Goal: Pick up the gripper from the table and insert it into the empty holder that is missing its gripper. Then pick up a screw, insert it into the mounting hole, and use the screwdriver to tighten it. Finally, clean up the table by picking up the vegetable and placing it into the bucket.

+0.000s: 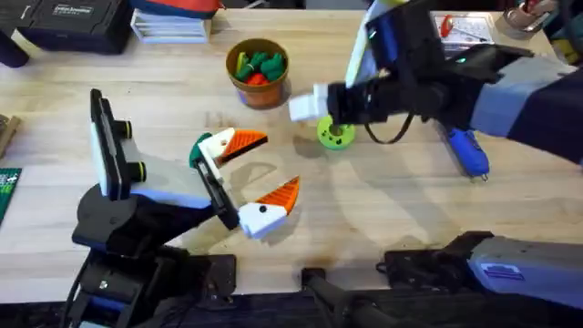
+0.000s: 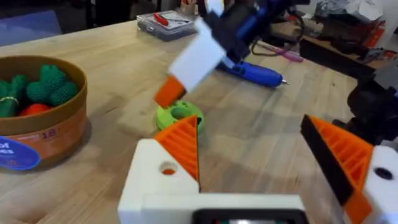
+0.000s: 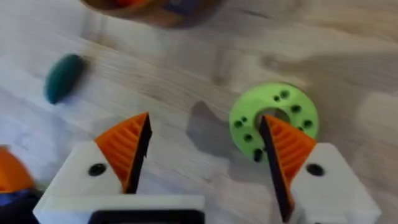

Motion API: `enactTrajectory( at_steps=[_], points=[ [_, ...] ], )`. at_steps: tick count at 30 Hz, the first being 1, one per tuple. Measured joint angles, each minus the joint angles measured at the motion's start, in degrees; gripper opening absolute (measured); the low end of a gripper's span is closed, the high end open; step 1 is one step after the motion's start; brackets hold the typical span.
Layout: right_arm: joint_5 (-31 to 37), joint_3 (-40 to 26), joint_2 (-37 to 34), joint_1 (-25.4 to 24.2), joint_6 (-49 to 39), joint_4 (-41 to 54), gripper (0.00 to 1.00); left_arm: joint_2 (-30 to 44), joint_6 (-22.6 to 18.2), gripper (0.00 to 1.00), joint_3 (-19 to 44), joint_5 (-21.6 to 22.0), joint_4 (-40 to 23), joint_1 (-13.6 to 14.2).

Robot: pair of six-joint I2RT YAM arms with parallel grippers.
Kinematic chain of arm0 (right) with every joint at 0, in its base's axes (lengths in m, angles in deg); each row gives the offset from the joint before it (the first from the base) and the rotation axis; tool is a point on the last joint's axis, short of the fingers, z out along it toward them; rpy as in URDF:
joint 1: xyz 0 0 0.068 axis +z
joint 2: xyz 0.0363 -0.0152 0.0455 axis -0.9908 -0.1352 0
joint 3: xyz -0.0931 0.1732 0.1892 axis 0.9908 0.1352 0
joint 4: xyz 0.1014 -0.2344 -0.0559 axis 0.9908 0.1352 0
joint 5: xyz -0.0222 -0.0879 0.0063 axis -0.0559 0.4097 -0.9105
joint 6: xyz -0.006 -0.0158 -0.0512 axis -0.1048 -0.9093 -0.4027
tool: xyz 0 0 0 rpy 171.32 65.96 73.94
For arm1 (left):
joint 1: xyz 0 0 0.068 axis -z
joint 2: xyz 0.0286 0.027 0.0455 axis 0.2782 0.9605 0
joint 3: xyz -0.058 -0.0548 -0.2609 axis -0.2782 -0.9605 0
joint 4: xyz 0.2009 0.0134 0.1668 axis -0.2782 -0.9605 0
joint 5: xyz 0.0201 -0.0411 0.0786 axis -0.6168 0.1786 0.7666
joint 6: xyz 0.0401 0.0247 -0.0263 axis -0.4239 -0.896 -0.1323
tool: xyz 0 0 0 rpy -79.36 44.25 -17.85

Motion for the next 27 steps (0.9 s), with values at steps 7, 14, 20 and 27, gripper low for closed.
enactTrajectory(
  at_steps=[7, 14, 20, 27],
  points=[
    [16.2, 0.0, -3.0, 3.6, -1.9, 10.3, 0.995, 0.0, 0.0, 0.985, 0.0, 0.0, 0.0, 0.0],
    [20.2, 0.0, -5.3, 3.7, -2.9, 11.2, 0.788, 0.0, 0.0, 0.986, 0.0, 0.0, 0.0, 0.0],
    [21.1, 0.0, -5.3, 4.0, -2.8, 11.1, 0.42, 0.0, 0.0, 0.986, 0.0, 0.0, 0.0, 0.0],
    [21.2, 0.0, -5.3, 6.7, -2.8, 11.1, 0.367, 0.0, 0.0, 0.986, 0.0, 0.0, 0.0, 0.0]
  ],
)
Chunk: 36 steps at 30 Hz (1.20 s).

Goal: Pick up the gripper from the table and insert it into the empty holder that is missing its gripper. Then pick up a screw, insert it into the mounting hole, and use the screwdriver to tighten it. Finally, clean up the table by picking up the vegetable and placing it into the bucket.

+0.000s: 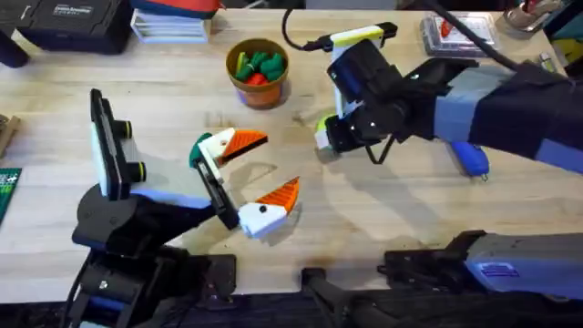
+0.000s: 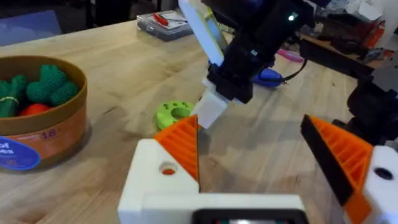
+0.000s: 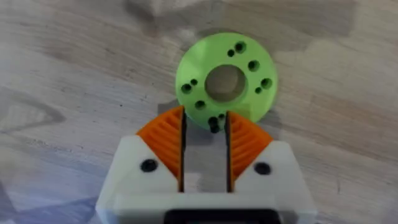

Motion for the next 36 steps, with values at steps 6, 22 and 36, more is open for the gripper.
enactTrajectory(
  at_steps=[6, 22, 36],
  points=[
    [0.1, 0.0, 0.0, 1.1, 0.0, 0.4, 0.283, 0.0, 0.0, 0.986, 0.0, 0.0, 0.0, 0.0],
    [3.3, -0.2, -0.8, 1.0, -0.4, 1.5, 0.006, 0.0, 0.0, 0.986, 0.0, 0.0, 0.0, 0.0],
    [1.8, -16.0, 1.9, 1.0, -3.2, 20.2, 0.006, 0.0, 0.0, 0.986, 0.0, 0.0, 0.0, 0.0]
  ],
)
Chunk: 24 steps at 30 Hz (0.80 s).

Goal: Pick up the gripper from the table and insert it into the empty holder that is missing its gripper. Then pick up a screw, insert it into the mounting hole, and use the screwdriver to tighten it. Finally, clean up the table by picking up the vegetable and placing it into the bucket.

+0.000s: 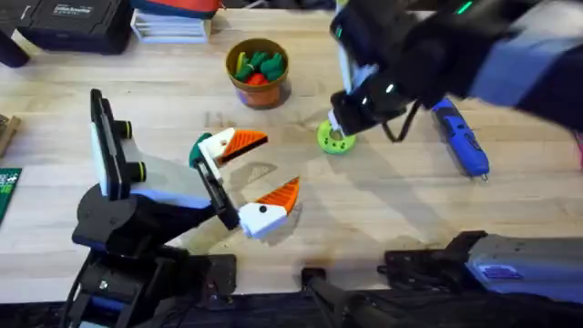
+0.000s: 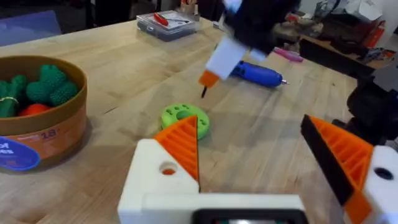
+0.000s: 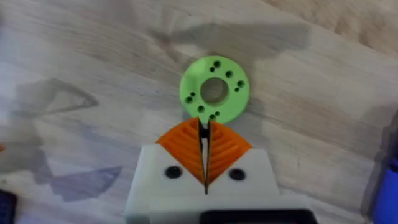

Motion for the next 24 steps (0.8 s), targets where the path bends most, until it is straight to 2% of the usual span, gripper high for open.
enactTrajectory(
  at_steps=[5, 11, 19, 24],
  points=[
    [-6.5, -9.6, 1.3, 0.8, -2.5, 6.0, 0.006, 0.0, 0.0, 0.986, 0.0, -1.0, 0.0, 0.0],
    [-9.8, -16.8, 1.4, 6.5, -4.5, 9.3, 0.006, 0.0, -2.2, 0.985, 0.0, -5.0, -0.4, 0.0],
    [-11.3, -18.8, 1.4, 15.3, -5.3, 5.8, 0.006, 0.0, -3.3, 0.986, 0.0, -8.0, -0.7, 0.0],
    [-13.2, -18.8, 0.9, 18.0, -5.3, 1.4, 0.005, 0.0, -3.7, 0.986, 0.0, -8.7, -1.1, 0.0]
  ],
)
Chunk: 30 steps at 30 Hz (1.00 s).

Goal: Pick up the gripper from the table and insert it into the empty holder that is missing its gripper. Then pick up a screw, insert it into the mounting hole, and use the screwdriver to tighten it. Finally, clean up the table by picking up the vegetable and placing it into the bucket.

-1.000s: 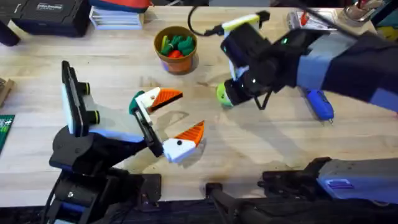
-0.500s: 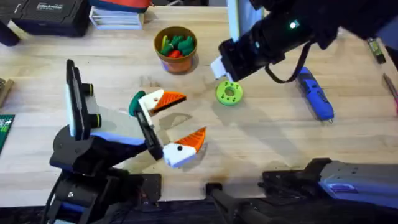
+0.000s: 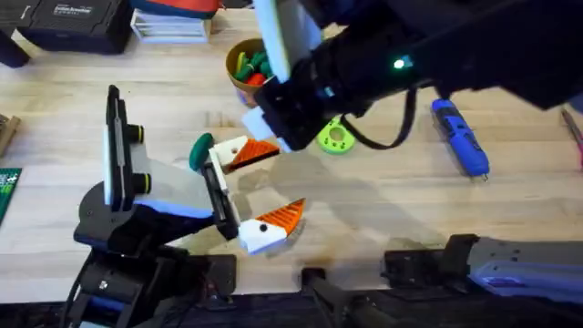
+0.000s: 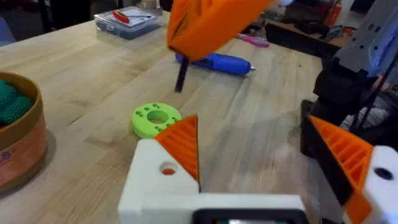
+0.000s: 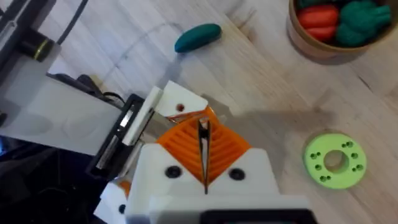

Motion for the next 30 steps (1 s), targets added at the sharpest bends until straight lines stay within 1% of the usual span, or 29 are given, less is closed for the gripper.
enactTrajectory(
  at_steps=[11, 30],
  points=[
    [-3.2, 0.0, -5.0, 1.3, 0.2, -3.1, 0.005, 0.0, -0.2, 0.986, 0.0, -0.2, 0.0, 0.0],
    [-3.9, 0.0, -6.2, 2.4, 0.4, -3.1, 0.005, 0.0, -0.2, 0.986, 0.0, -0.3, 0.0, 0.0]
  ],
)
